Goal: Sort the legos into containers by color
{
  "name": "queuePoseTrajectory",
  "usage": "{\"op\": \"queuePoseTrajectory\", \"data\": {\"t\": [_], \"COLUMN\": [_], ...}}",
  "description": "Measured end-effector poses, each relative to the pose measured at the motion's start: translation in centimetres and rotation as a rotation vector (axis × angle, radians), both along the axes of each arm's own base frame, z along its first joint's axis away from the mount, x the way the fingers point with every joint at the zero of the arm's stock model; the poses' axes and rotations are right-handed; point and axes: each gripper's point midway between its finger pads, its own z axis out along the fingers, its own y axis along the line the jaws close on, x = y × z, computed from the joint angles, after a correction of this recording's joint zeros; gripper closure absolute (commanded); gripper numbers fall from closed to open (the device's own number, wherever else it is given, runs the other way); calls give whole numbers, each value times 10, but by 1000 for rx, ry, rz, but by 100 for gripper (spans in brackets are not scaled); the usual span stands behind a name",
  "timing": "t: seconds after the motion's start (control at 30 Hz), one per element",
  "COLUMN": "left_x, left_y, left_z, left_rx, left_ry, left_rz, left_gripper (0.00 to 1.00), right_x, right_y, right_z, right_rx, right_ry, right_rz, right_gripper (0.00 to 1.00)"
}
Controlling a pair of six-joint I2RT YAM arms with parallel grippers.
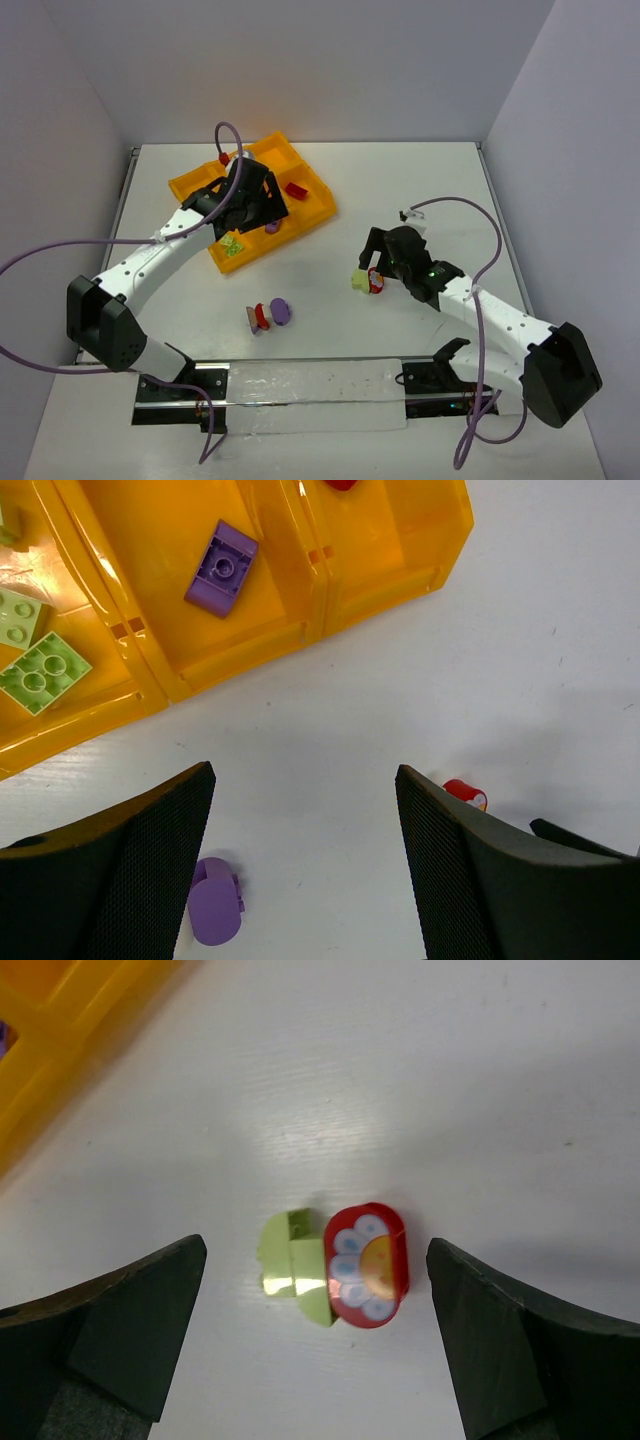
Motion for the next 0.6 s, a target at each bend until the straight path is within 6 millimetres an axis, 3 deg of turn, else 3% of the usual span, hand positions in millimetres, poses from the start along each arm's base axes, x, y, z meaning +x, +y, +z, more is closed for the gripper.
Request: {"op": "queuePoseTrajectory", "data": {"t": [0.1, 0.27, 0.47, 0.6], "left_x": [0, 0, 1, 2], "left_y": [-1, -2, -3, -4], "left_z": [-2, -4, -13, -19], "left_rx": [2, 2, 14, 23], "left_ry": [6, 11, 31, 46], "left_rz": [-2, -6, -9, -12], "left_gripper": [20, 20, 20, 20], "right_x": [5, 2, -14, -28], "right_y": [-11, -7, 12, 44], "right_z": [-7, -27, -49, -51], "right_rx": [-31, -42, 34, 75], "right_ry": [16, 83, 149, 174], "right_rz": [-13, 28, 100, 199], "right_gripper": [0, 0, 1, 2]}}
